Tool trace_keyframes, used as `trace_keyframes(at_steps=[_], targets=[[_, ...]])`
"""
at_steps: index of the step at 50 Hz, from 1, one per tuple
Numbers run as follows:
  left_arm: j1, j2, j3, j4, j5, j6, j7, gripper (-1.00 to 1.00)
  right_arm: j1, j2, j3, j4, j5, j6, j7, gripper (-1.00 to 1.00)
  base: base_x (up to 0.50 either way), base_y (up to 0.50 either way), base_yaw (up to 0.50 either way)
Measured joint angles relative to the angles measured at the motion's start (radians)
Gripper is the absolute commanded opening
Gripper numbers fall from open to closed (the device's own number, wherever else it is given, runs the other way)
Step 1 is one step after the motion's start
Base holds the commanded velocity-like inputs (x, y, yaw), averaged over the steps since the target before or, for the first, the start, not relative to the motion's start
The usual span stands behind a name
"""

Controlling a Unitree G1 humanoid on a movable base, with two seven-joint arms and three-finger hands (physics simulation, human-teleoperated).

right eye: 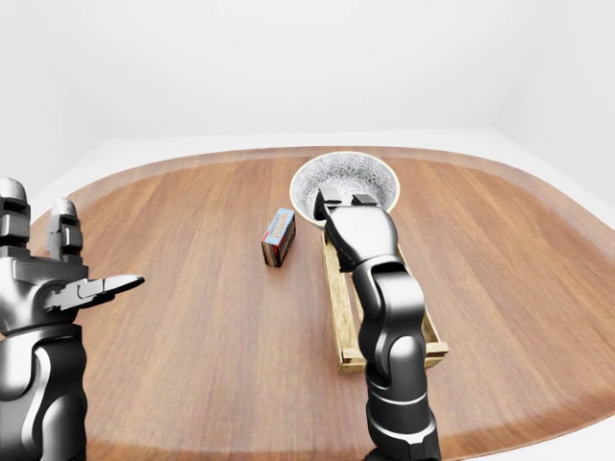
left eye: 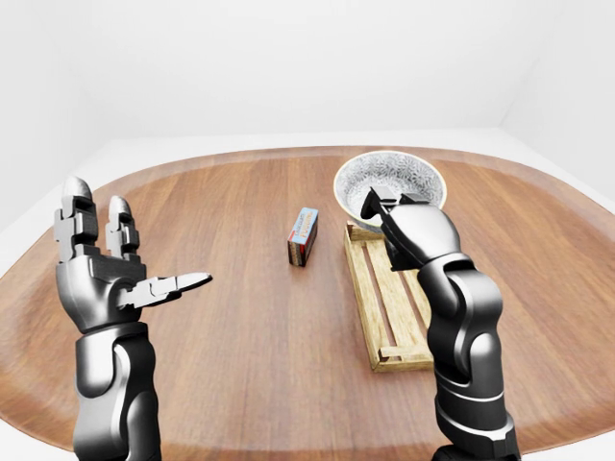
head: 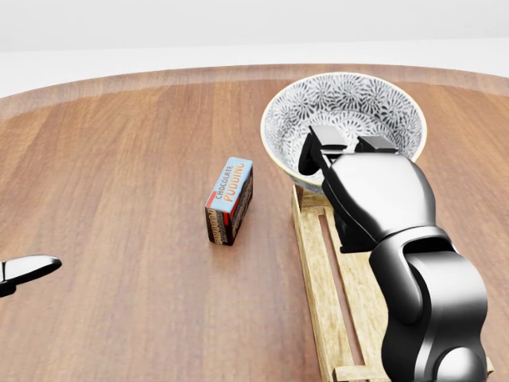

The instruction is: Pick up the bowl on the left and put it in the tray.

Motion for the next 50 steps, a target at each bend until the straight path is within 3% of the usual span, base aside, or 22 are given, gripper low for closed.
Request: trace_keyframes(at_steps=[24, 50], targets=[[0.002, -0.004, -0.008, 0.005, 0.009, 0.0, -0.002, 1.0, 0.061, -0.097, -0.055, 0.045, 0.272, 0.0, 0.0, -1.0, 0.0, 0.0, 0.0], [0.003, -0.006, -0.01, 0.002, 0.011, 0.0, -0.002, 1.0, 0.091, -0.159, -0.096, 0.162, 0.453, 0.0, -0.054, -1.0, 0.0, 0.0, 0.0]])
